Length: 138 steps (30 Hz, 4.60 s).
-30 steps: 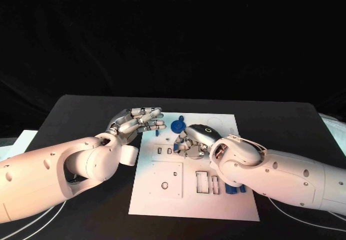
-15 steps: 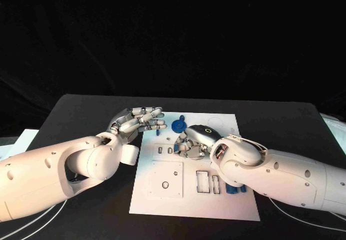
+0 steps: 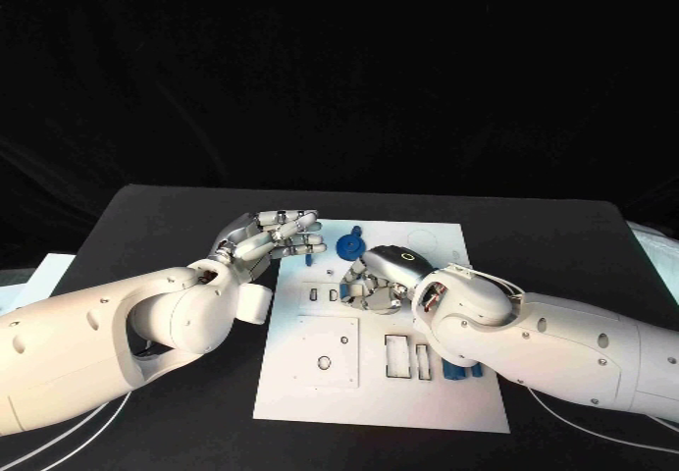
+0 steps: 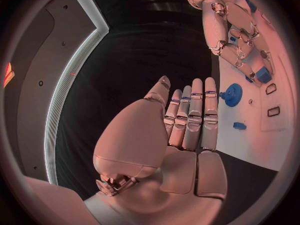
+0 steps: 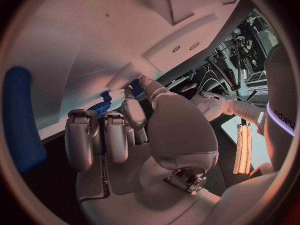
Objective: Assemble the parts on the task board
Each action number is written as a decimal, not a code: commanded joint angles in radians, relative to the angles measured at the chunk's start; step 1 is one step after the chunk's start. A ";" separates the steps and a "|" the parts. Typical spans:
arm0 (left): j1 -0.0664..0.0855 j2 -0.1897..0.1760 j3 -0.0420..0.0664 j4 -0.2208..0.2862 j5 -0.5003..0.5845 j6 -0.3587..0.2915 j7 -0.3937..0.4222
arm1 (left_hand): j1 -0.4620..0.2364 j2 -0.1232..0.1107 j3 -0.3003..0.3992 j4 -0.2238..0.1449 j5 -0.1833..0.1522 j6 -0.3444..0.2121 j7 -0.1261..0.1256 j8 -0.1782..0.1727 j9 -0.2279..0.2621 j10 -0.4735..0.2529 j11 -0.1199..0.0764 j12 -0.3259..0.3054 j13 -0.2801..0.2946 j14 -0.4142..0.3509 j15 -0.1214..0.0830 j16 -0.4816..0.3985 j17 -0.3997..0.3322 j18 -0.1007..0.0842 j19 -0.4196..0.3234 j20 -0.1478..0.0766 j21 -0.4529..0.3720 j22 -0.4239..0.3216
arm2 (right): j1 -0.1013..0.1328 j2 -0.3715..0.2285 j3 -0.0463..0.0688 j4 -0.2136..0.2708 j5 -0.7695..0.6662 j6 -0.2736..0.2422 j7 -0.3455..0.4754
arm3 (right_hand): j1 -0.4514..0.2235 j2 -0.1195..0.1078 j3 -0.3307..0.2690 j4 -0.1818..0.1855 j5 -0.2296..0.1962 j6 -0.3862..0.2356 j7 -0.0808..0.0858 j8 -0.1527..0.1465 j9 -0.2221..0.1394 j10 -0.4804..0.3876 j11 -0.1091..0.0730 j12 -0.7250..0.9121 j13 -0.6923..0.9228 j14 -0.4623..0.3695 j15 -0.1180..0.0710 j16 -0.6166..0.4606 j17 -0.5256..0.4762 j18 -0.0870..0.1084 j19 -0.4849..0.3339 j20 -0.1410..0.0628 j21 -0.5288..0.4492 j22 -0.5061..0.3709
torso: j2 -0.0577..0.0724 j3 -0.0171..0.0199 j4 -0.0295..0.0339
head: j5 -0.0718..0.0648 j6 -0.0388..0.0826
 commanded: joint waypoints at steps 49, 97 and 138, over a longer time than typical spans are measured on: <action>0.025 0.015 0.001 -0.060 -0.452 0.073 -0.497 | -0.174 -0.007 -0.031 0.089 -0.007 0.092 -0.096 0.039 0.019 0.287 -0.123 0.247 0.161 0.386 -0.137 1.240 1.114 -0.037 0.393 -0.141 0.619 0.522 | 0.149 -0.306 0.007 0.241 0.460 -0.133 0.194 | 0.157 0.014 -0.167 0.112 0.035 -0.159 0.034 0.003 -0.006 -0.064 0.027 -0.117 -0.073 0.081 0.034 -0.031 0.153 -0.010 0.008 0.033 -0.023 0.062 | -0.025 0.0085 -0.0168 | 0.008 -0.006; 0.126 0.315 0.000 -0.270 -1.120 0.416 -1.124 | -0.299 0.052 -0.296 0.215 -0.082 -0.005 -0.177 0.520 0.435 0.276 -0.186 1.184 1.120 0.414 -0.191 1.455 1.368 -0.124 0.461 -0.187 1.207 1.269 | 0.195 -0.379 0.004 0.180 0.553 -0.088 0.071 | 0.129 0.007 -0.170 0.118 0.099 -0.138 0.029 0.004 -0.006 -0.070 0.023 -0.144 -0.094 0.072 0.029 -0.058 0.113 -0.002 -0.010 0.028 -0.043 0.024 | -0.038 0.0126 -0.0219 | 0.027 -0.044; 0.126 0.342 -0.001 -0.287 -1.121 0.488 -1.141 | -0.205 0.069 -0.271 0.193 -0.076 -0.032 -0.178 0.552 0.502 0.279 -0.186 1.186 1.129 0.414 -0.191 1.455 1.368 -0.127 0.464 -0.186 1.215 1.288 | 0.193 -0.363 0.003 0.173 0.553 -0.052 0.084 | 0.121 0.005 -0.174 0.122 0.102 -0.136 0.029 0.004 -0.006 -0.066 0.022 -0.138 -0.090 0.074 0.029 -0.053 0.122 -0.003 -0.008 0.027 -0.042 0.027 | -0.039 0.0125 -0.0222 | 0.029 -0.059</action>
